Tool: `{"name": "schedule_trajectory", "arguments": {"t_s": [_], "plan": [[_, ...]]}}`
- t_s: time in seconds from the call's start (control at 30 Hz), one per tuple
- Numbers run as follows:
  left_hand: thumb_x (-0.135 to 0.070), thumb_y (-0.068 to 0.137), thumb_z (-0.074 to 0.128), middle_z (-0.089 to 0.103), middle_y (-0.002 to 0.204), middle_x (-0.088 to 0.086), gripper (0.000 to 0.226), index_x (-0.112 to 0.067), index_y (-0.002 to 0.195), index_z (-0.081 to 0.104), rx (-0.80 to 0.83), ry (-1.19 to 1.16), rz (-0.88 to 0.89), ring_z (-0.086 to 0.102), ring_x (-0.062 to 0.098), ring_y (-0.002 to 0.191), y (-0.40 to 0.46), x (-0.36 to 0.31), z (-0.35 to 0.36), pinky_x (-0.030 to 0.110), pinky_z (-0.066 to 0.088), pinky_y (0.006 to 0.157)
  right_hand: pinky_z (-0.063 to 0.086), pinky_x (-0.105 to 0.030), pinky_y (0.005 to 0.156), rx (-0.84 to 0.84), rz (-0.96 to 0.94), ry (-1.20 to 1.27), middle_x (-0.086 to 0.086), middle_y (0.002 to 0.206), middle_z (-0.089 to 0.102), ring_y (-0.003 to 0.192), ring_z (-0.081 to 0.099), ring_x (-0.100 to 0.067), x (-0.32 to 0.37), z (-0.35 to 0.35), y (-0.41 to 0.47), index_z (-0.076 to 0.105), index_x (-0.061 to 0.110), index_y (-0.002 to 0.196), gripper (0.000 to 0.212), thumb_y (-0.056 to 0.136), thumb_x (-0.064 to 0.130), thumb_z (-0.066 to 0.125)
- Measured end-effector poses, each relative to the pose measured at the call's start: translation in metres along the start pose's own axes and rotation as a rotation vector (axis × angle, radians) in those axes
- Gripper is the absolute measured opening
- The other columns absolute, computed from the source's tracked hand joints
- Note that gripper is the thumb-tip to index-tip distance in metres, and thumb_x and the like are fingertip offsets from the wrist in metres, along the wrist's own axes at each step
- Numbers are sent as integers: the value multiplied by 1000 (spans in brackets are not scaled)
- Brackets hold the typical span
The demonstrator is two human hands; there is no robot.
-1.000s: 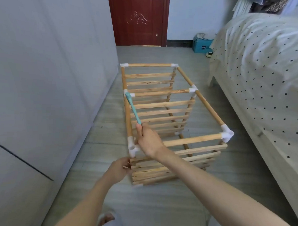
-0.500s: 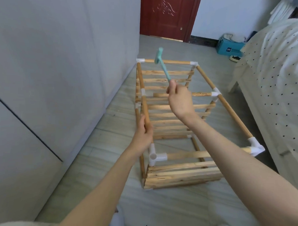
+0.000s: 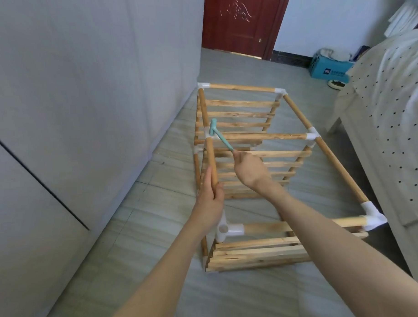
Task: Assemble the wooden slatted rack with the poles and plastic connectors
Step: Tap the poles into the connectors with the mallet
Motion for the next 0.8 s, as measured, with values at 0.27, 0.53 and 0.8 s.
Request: {"name": "schedule_trajectory", "arguments": {"t_s": [0.27, 0.53, 0.8], "plan": [[-31, 102, 29, 19, 155, -8, 54, -36, 149, 2, 46, -11, -50, 22, 14, 141, 0, 1, -1, 28, 20, 109, 40, -35, 74, -224, 76, -53, -12, 97, 58, 92, 56, -34, -42, -97, 13, 52, 3, 120, 44, 104, 29, 20], [-27, 103, 26, 46, 105, -13, 53, -38, 149, 1, -21, 87, -59, 41, -3, 72, -4, -6, 6, 15, 34, 63, 43, -41, 78, -595, 367, 106, -24, 103, 59, 95, 57, -39, -111, -154, 12, 49, -2, 117, 45, 103, 29, 21], [-27, 103, 26, 46, 123, -7, 53, -40, 149, 2, -26, 88, -39, 51, 1, 86, -1, -1, 8, 27, 35, 85, 40, -39, 81, -498, 414, 57, -21, 114, 57, 98, 53, -37, -122, -148, 13, 51, 1, 120, 45, 103, 29, 20]]}}
Point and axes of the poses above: each hand's wrist, its own y-axis towards the middle knuckle, its own z-axis out of the palm, x = y × z, the point moved 2 cm from there along y, towards the middle knuckle
